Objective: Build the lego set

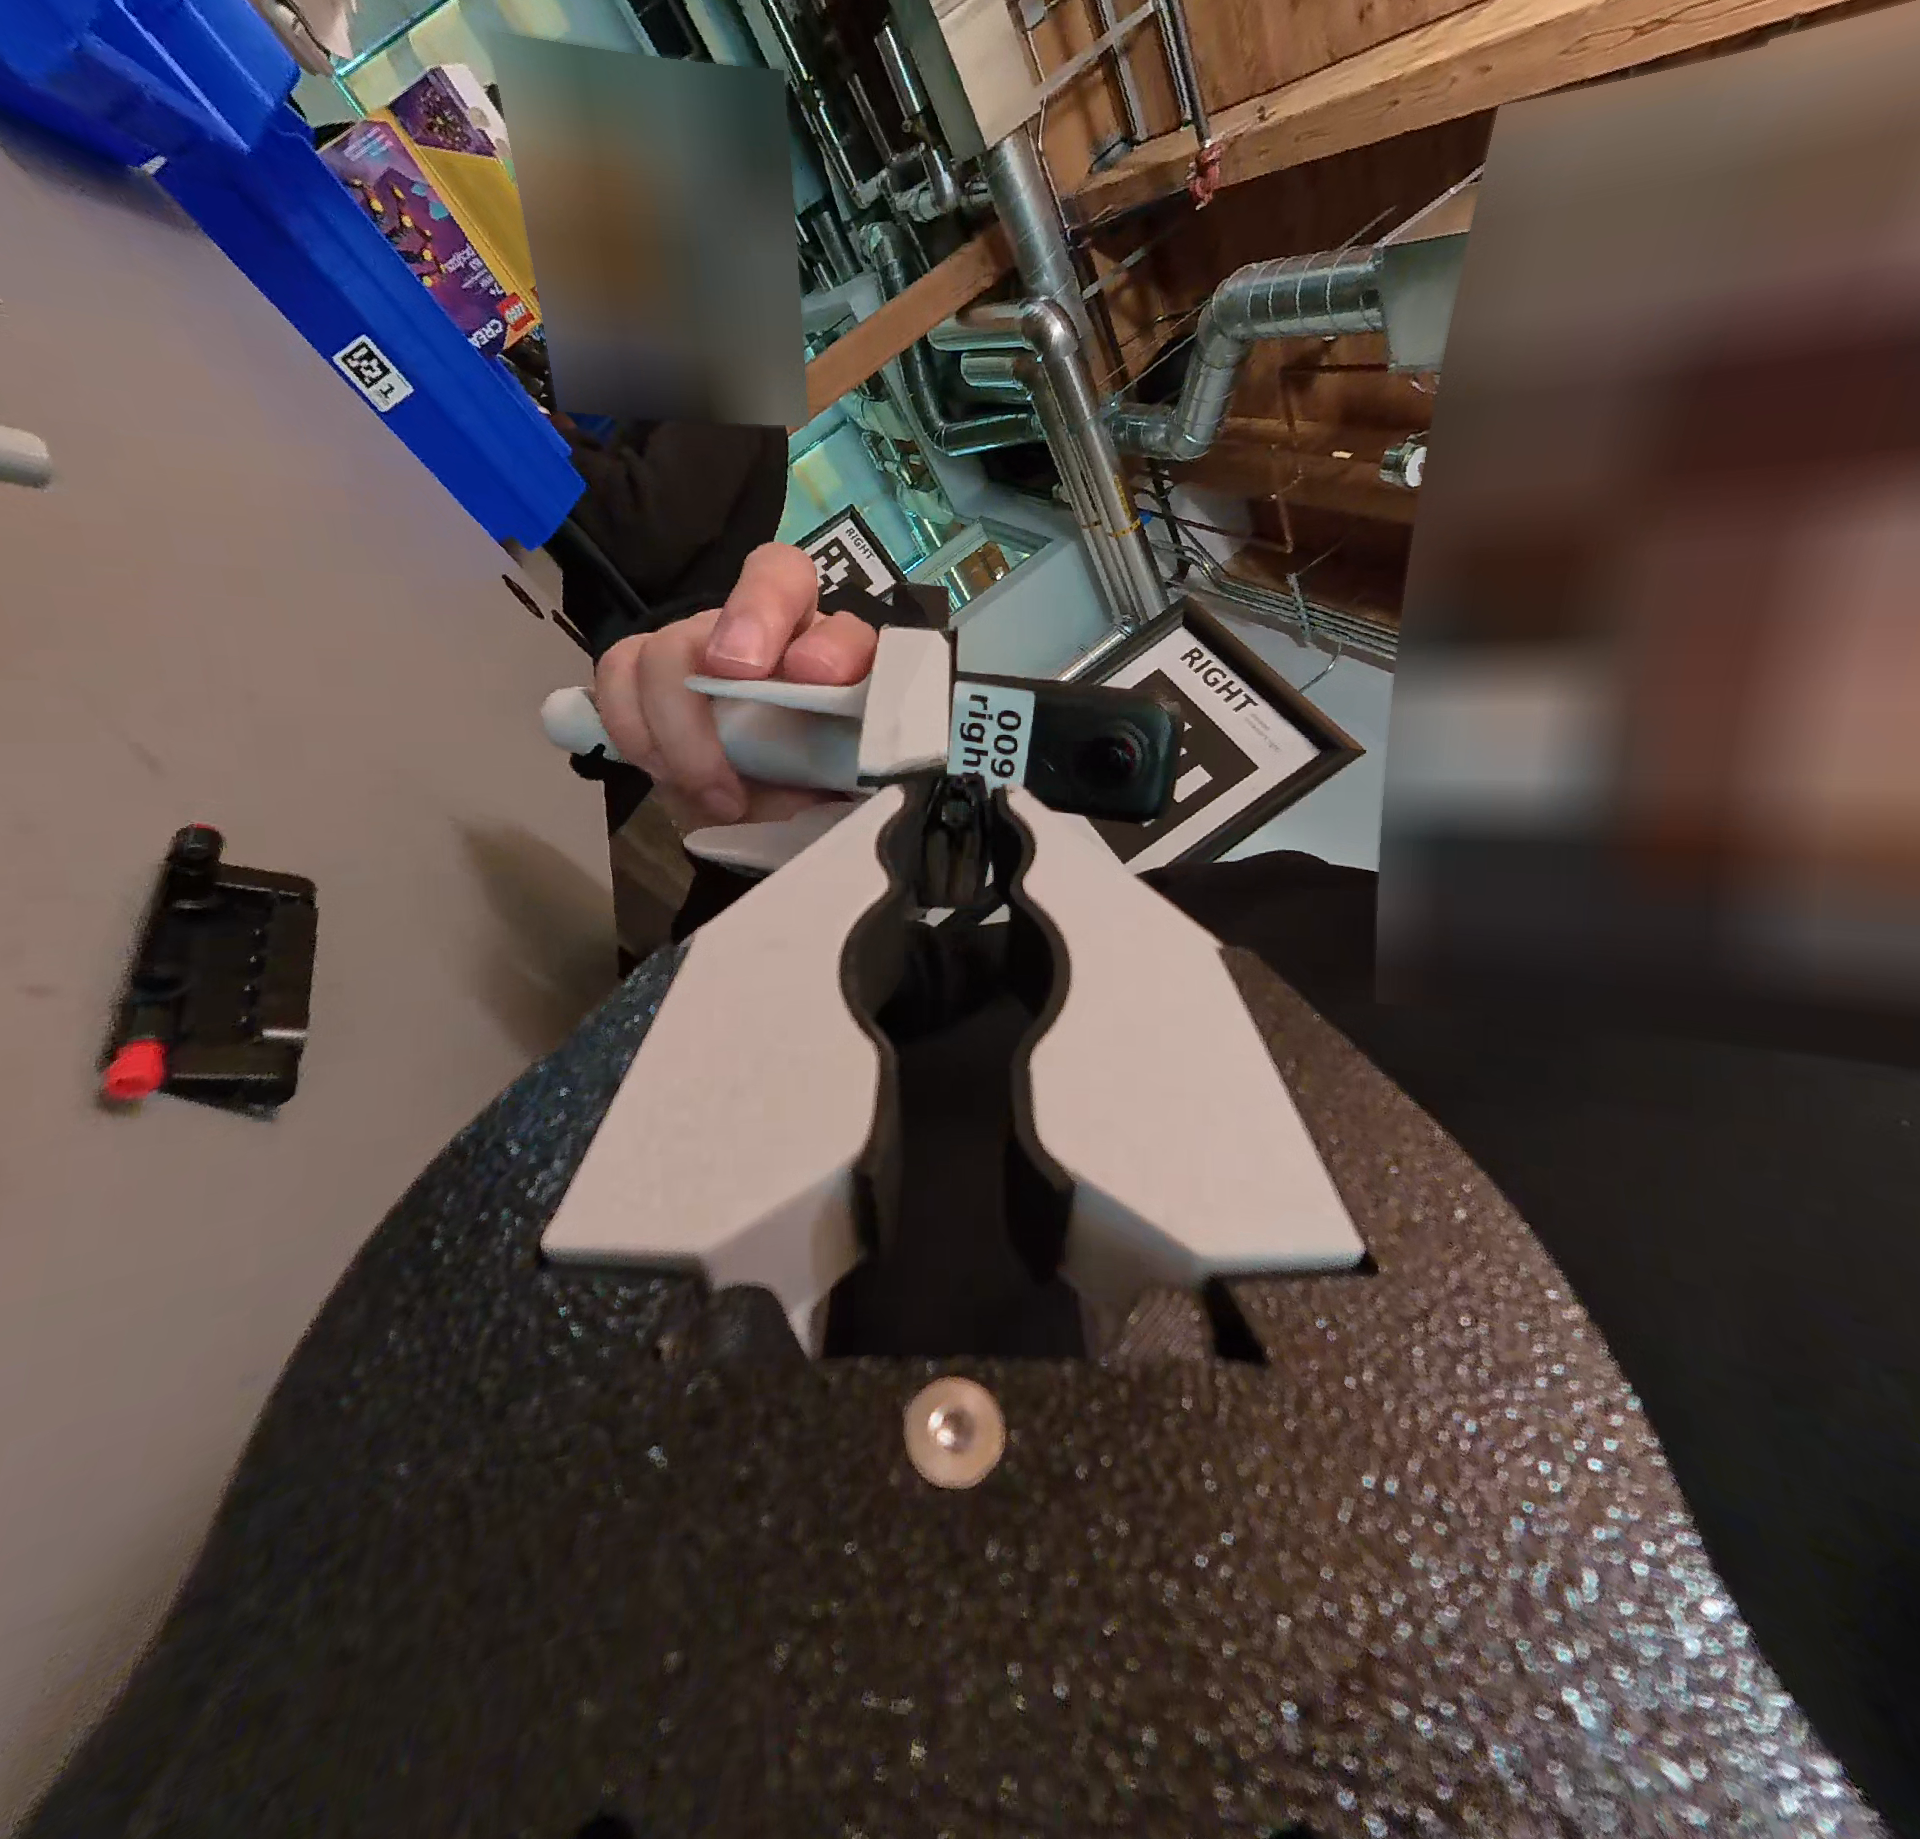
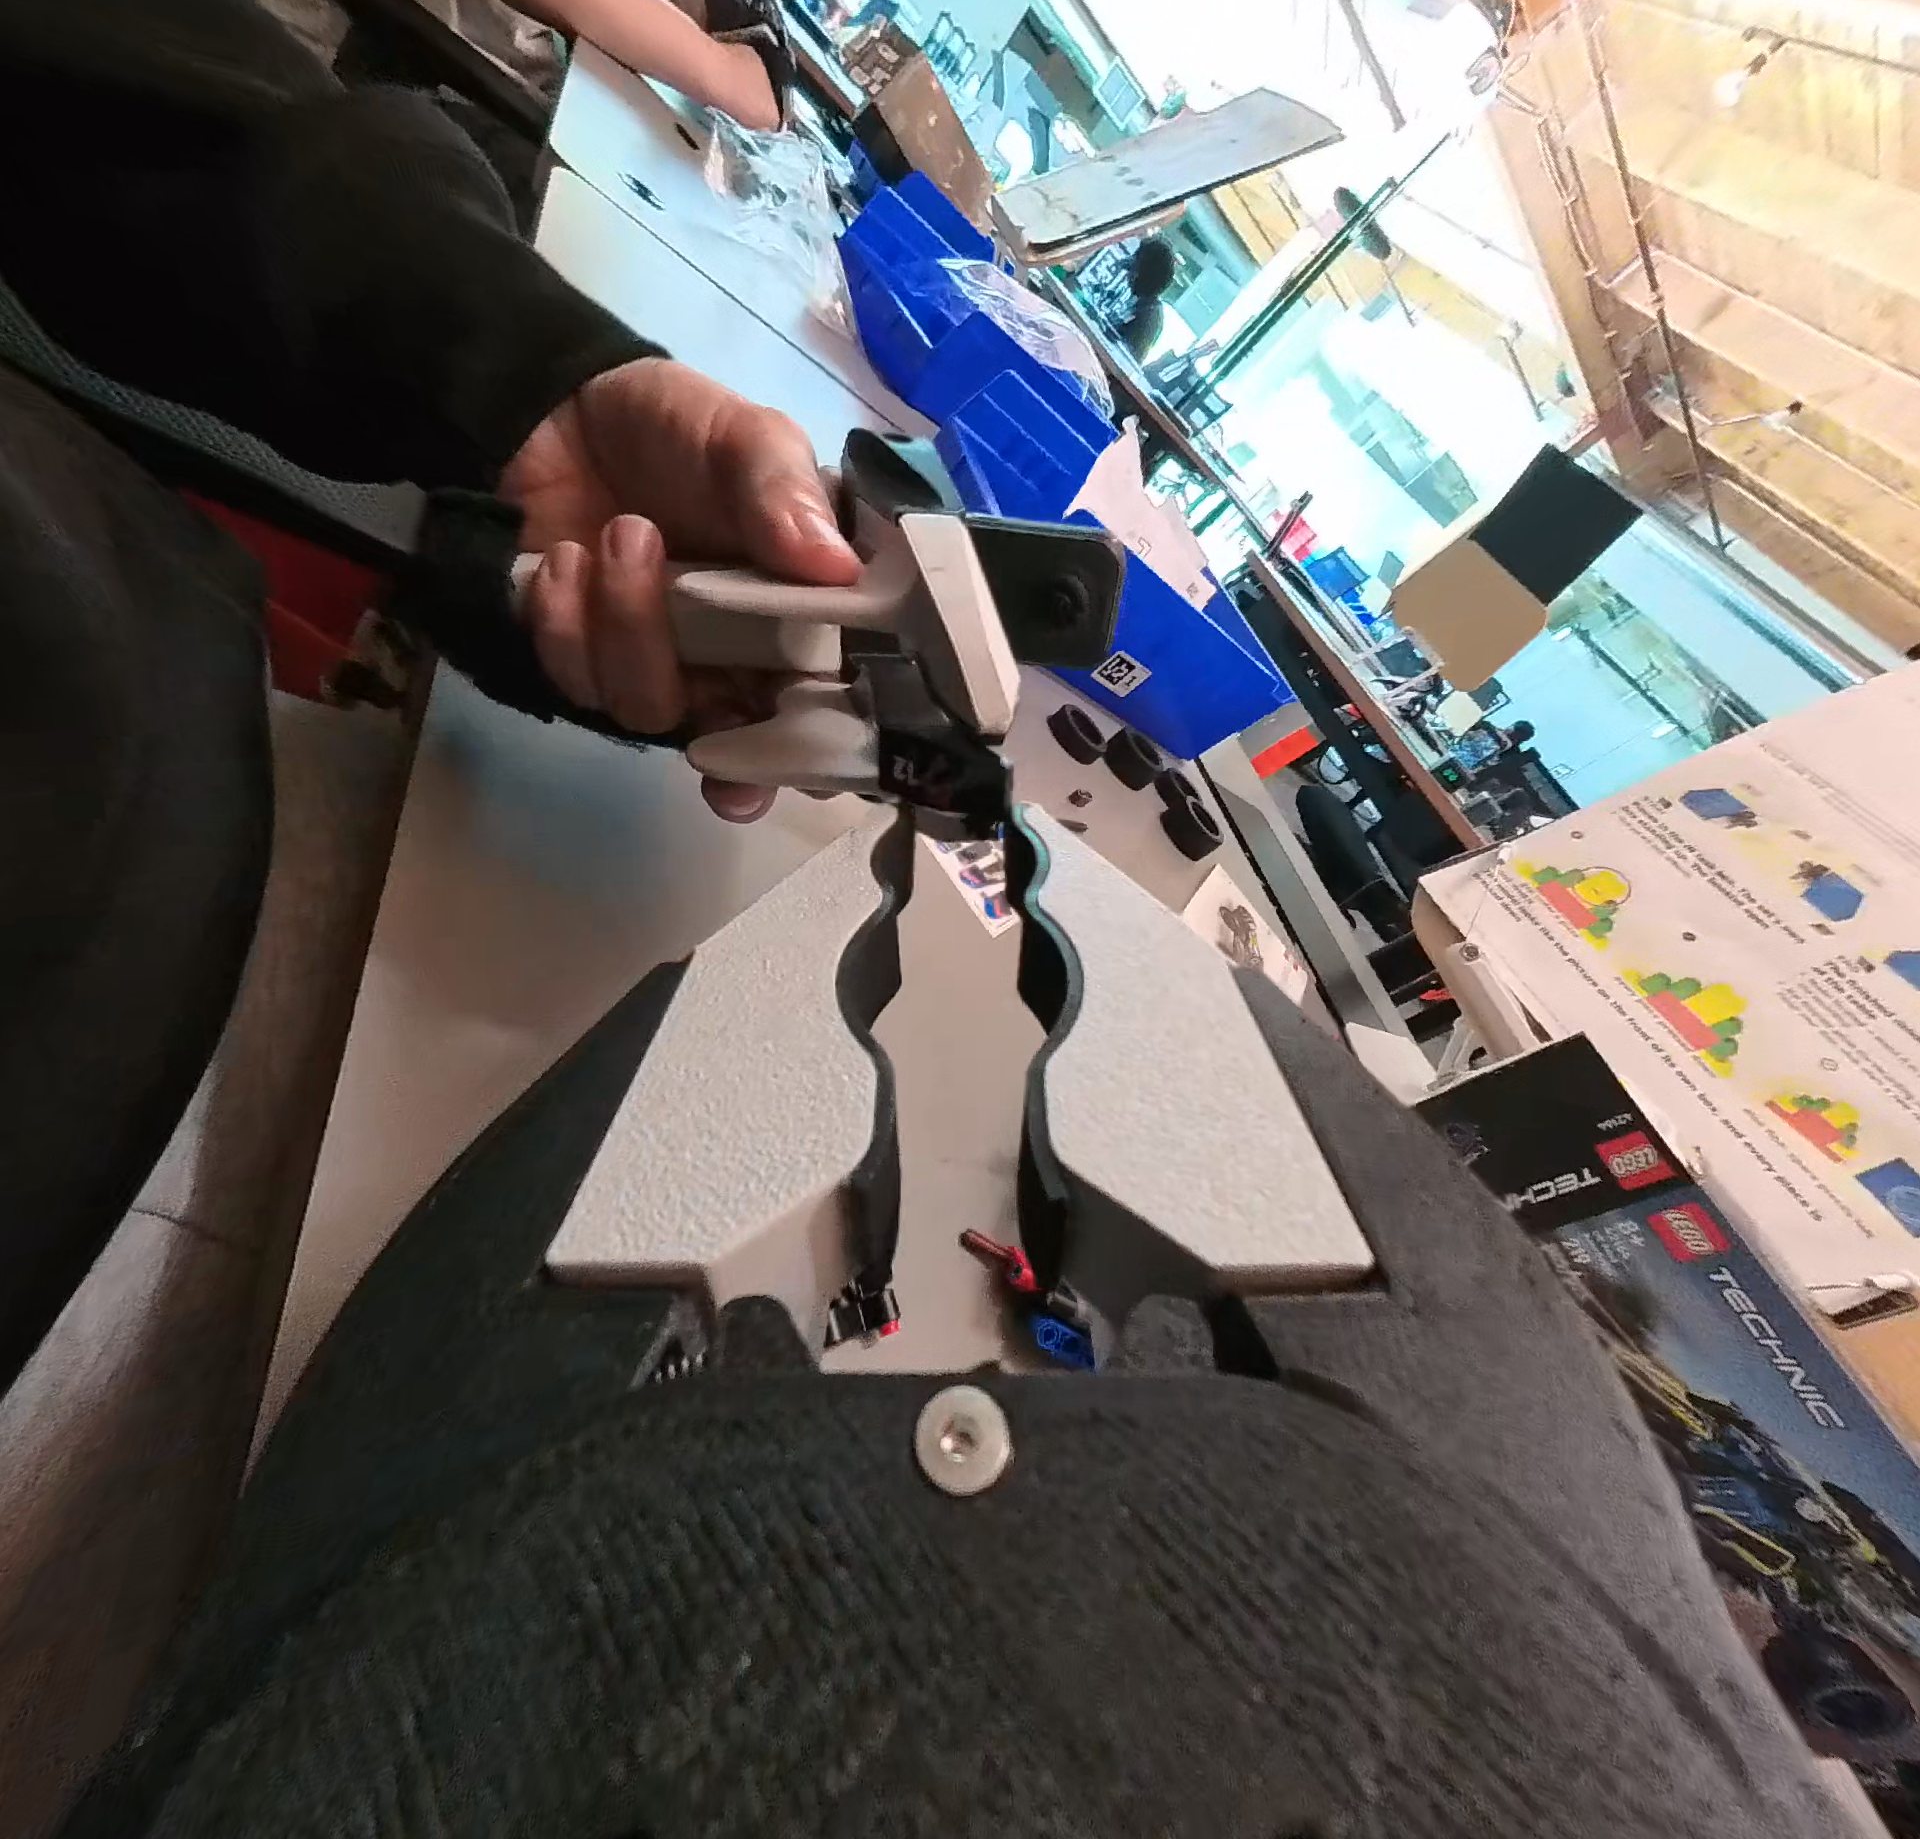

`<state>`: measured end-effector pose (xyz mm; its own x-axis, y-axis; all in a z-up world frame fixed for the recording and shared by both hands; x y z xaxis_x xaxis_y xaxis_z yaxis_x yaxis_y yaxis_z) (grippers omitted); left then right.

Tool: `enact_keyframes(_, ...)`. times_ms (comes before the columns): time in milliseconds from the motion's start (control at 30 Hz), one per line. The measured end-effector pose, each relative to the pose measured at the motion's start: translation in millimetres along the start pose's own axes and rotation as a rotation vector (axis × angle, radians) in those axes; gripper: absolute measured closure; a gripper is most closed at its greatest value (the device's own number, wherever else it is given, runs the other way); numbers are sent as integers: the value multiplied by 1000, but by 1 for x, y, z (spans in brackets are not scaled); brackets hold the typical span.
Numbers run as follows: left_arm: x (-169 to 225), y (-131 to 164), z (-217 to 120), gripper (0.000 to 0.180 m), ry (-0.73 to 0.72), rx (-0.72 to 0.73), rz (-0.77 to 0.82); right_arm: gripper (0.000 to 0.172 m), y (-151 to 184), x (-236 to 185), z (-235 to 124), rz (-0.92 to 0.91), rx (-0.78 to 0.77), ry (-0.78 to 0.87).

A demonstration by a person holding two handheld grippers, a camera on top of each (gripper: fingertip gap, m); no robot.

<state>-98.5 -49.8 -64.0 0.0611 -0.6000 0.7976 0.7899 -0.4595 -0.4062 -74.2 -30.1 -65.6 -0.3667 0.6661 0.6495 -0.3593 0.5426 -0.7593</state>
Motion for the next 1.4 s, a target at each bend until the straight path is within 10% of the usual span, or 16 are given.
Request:
enact_keyframes(533, -44, -13, -17, 174, -439, -110, 409, 164, 56, -2, 6, 171, -303, 63)
enact_keyframes(933, -37, -17, -19, 174, -394, -76, 259, 170, 38, 2, -1, -45, -168, 52)
enact_keyframes(1167, -34, -26, -25, 172, -525, -248, 953, 172, 61, -8, -4, 480, -278, -4)
enact_keyframes(1400, -34, -5, -27, 147, -591, -855, 1712, 171, 65, -15, -10, 1164, -211, -25)
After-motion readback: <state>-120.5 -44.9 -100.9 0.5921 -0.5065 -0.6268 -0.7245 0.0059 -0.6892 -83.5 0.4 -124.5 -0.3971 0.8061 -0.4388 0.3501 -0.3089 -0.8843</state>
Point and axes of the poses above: each gripper's, where its closed fingertips meet, z out along the fingers, y out of its underside, x = y × z across the jaws, the point moved 3 cm from there along -z, back along the fingers, and after that the axes turned 13 degrees about x, right-handed, at the moved point
